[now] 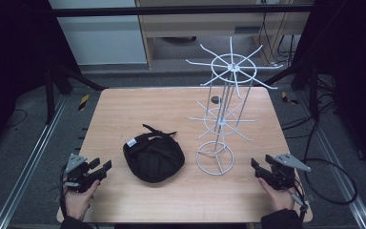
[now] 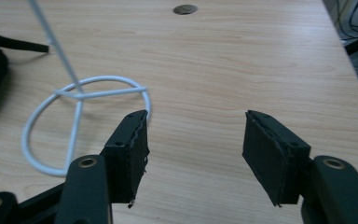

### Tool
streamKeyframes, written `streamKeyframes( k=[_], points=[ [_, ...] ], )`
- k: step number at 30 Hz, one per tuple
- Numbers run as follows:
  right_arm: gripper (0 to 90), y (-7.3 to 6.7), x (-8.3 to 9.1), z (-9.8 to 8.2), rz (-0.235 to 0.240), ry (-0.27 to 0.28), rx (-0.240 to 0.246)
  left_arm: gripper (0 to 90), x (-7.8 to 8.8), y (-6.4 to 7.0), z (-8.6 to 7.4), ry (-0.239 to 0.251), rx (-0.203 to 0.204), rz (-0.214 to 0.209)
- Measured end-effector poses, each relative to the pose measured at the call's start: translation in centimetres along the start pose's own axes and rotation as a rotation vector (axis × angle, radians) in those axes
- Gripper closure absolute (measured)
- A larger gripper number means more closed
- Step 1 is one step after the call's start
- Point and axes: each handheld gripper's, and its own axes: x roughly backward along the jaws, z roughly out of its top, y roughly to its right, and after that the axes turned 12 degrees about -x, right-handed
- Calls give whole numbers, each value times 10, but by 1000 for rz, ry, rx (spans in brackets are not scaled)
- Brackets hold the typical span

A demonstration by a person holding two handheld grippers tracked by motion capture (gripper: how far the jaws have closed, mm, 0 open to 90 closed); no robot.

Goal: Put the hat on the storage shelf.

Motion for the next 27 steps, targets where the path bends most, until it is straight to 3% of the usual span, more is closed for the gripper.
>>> streamKeyframes(
  k=[6, 7, 15, 22, 27],
  points=[
    [458, -19, 1, -2, 61, -17, 20, 470, 2, 11, 4, 3, -11, -28],
    [460, -29, 2, -4, 93, -25, 26, 467, 3, 13, 6, 8, -19, -36],
    [431, -65, -2, -11, 172, -39, 98, 459, 6, 22, 12, 28, -31, -51],
    [394, -88, -6, -13, 246, -58, 89, 489, 3, 31, 19, 37, -41, -51],
    [445, -108, -13, -15, 292, -76, 160, 489, -2, 36, 22, 31, -40, -46]
  ],
)
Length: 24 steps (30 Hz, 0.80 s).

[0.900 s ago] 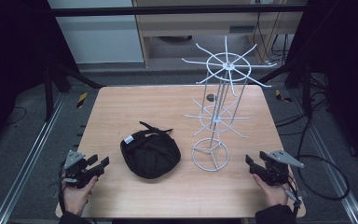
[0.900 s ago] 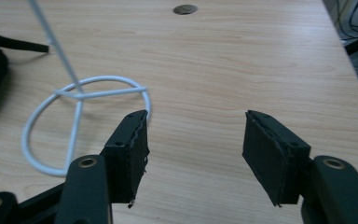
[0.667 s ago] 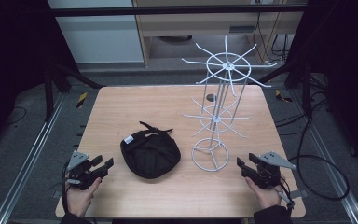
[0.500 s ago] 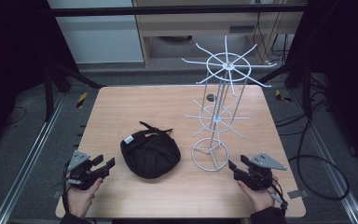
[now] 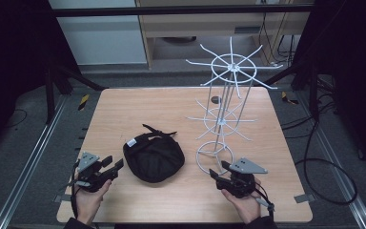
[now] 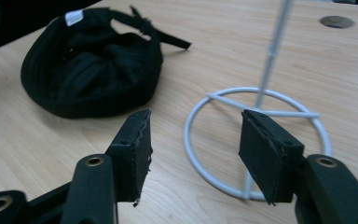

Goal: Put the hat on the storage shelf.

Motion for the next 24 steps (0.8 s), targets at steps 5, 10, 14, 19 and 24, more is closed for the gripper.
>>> streamKeyframes(
  k=[5, 10, 14, 19, 24],
  points=[
    [443, -18, -16, 2, 32, -14, 47, 476, -8, 3, 3, -15, -3, 2],
    [440, -34, -30, 7, 48, -14, 61, 458, -20, 6, 4, -39, -6, 6],
    [461, -42, -45, 8, 42, -31, 80, 456, -30, 7, 5, -59, -12, 11],
    [489, -47, -63, 12, 34, -32, 56, 457, -42, 10, 4, -92, -38, 17],
    [496, -53, -79, 13, 21, -48, 45, 479, -48, 8, 0, -125, -46, 24]
  ],
)
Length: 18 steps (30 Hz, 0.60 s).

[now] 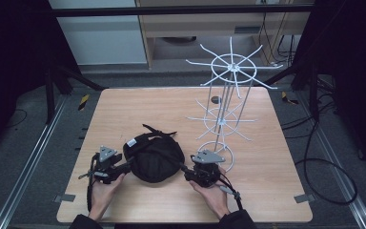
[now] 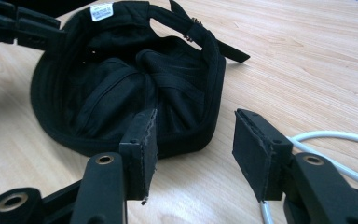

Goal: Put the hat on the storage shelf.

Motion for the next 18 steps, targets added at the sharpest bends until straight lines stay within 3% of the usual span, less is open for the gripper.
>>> streamKeyframes(
  k=[5, 11, 18],
  points=[
    [497, -2, -10, 1, -17, -8, -8, 511, -3, -2, -2, -13, 16, -13],
    [523, -1, -27, 1, -51, -27, -55, 572, -4, -1, -3, -28, 21, -20],
    [557, -3, -39, -2, -59, -57, -55, 617, -5, 0, -5, -36, 40, -22]
  ],
)
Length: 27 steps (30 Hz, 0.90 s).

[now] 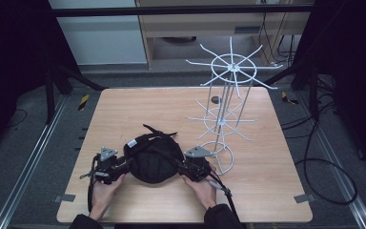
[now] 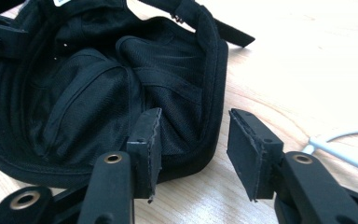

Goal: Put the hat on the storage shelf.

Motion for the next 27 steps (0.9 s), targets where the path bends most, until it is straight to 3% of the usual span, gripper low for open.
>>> streamKeyframes(
  k=[7, 15, 19, 22, 26, 27],
  points=[
    [604, -1, -10, -3, -28, -43, -14, 650, 0, 2, 0, -9, -9, -3],
    [823, 0, -12, -1, -45, -81, -42, 679, 1, 2, -1, -11, -12, -14],
    [833, -2, -8, 2, -27, -53, -37, 689, 1, 2, -1, -12, -16, -15],
    [839, -12, 7, 9, 6, 34, 14, 699, 1, 2, -2, -15, -9, -15],
    [842, -21, 18, 15, 35, 83, 59, 708, 1, 2, -3, -21, -3, -27],
    [843, -29, 25, 21, 64, 113, 98, 710, 0, 2, -3, -29, -3, -33]
  ],
)
